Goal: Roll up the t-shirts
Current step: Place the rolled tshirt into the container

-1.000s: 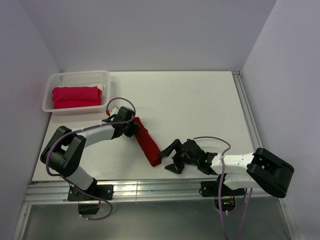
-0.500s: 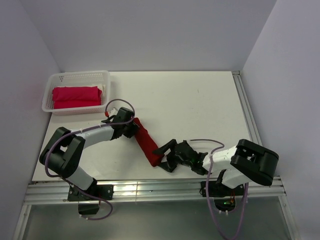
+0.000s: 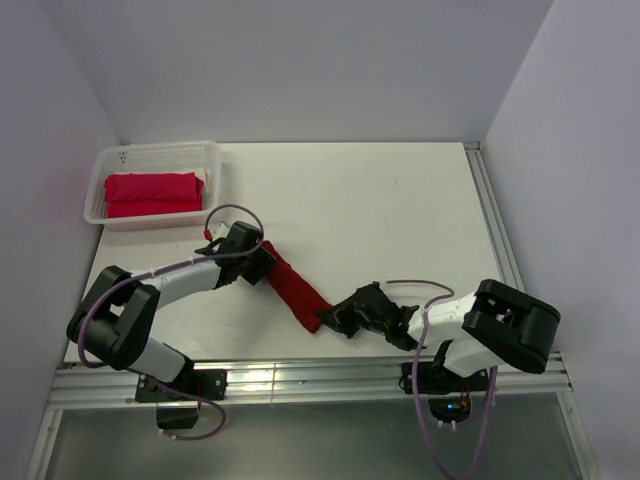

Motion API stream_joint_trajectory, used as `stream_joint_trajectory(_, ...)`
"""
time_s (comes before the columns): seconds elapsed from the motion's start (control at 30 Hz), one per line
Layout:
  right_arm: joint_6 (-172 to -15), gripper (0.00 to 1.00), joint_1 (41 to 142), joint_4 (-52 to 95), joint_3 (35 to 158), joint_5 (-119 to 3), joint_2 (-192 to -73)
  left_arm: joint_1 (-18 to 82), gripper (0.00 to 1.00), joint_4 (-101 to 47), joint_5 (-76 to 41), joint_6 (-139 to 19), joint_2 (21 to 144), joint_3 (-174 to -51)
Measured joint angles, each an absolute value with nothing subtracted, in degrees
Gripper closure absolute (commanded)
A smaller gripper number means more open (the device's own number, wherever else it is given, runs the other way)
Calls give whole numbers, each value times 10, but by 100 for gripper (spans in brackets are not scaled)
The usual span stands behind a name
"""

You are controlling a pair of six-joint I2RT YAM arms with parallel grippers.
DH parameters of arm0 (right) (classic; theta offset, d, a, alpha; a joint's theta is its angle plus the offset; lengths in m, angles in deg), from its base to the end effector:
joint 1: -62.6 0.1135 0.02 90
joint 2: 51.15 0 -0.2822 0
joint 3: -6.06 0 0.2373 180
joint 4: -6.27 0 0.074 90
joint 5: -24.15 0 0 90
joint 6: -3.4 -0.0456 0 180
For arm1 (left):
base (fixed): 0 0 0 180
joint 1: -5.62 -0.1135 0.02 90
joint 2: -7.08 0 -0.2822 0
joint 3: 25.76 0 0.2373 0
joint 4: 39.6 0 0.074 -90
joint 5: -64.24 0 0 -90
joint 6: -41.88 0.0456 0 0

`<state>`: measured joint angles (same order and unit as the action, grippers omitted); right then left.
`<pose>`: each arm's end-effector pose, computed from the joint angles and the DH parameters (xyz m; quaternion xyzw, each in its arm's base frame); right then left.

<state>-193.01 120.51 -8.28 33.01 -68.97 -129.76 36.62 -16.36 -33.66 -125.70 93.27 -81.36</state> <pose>0.1120 0.1739 0.1319 0.3787 0.8111 0.4377 0.0849 0.2397 -0.1367 0.1781 -0.3946 0.8626 -0.2132 0.2339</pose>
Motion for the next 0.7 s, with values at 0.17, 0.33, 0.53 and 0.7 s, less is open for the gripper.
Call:
stream_joint_trajectory(0.17,-1829,100,1131,-81,345,-601,-1314,363,24,-155,-335,-1241,892,-787)
stream_joint_trajectory(0.33,-1670,100,1055,33,380,-568,-1270,356,1,-117,-325,-1201,809,-766)
stream_joint_trajectory(0.53,-1441,100,998,266,516,-564,-1288,290,1,-97,-280,-1126,705,-763)
stream_joint_trajectory(0.7,-1325,100,982,352,575,-561,-1313,195,1,-131,-189,-1069,701,-736)
